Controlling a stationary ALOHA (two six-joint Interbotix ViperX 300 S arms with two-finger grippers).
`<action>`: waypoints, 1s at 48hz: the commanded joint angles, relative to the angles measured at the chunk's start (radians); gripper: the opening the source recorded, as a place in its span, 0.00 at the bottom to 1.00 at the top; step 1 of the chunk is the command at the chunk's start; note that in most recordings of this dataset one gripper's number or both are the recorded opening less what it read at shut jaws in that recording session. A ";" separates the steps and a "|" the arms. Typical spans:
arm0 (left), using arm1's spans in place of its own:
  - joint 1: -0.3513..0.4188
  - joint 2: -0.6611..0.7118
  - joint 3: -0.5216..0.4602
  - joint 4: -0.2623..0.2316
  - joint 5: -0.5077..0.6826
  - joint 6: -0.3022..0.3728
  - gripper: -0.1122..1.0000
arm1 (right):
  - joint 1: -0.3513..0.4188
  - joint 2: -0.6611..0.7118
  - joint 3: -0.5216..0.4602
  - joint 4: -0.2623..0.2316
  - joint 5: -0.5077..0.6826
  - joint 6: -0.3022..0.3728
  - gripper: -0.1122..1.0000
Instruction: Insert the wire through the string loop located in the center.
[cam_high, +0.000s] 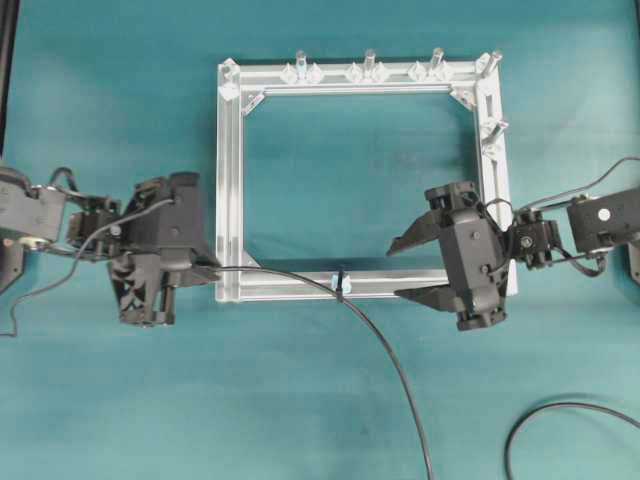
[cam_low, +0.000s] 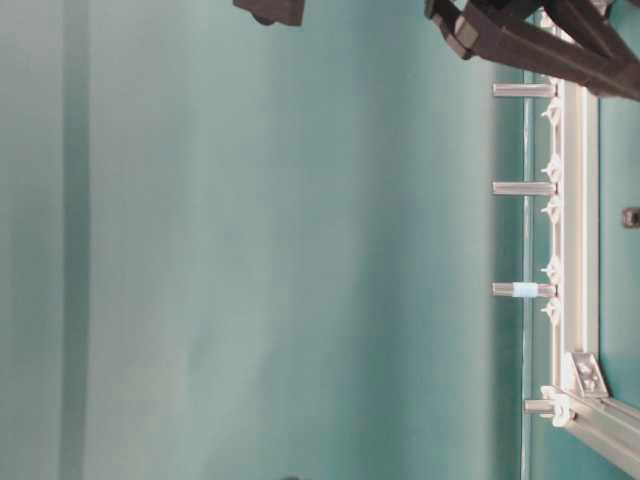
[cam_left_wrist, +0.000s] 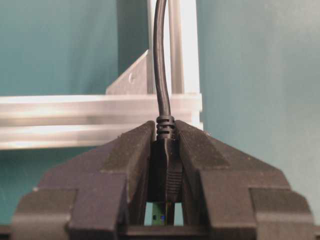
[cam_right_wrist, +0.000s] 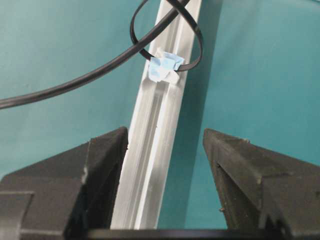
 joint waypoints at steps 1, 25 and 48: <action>0.003 -0.034 0.002 -0.002 -0.002 -0.023 0.24 | 0.002 -0.020 -0.006 0.002 -0.006 0.002 0.69; -0.015 0.023 0.020 -0.003 -0.006 -0.026 0.24 | 0.002 -0.020 -0.008 0.000 -0.006 0.002 0.69; -0.025 0.035 0.046 -0.002 -0.012 -0.028 0.22 | 0.002 -0.021 -0.014 0.000 -0.008 0.002 0.69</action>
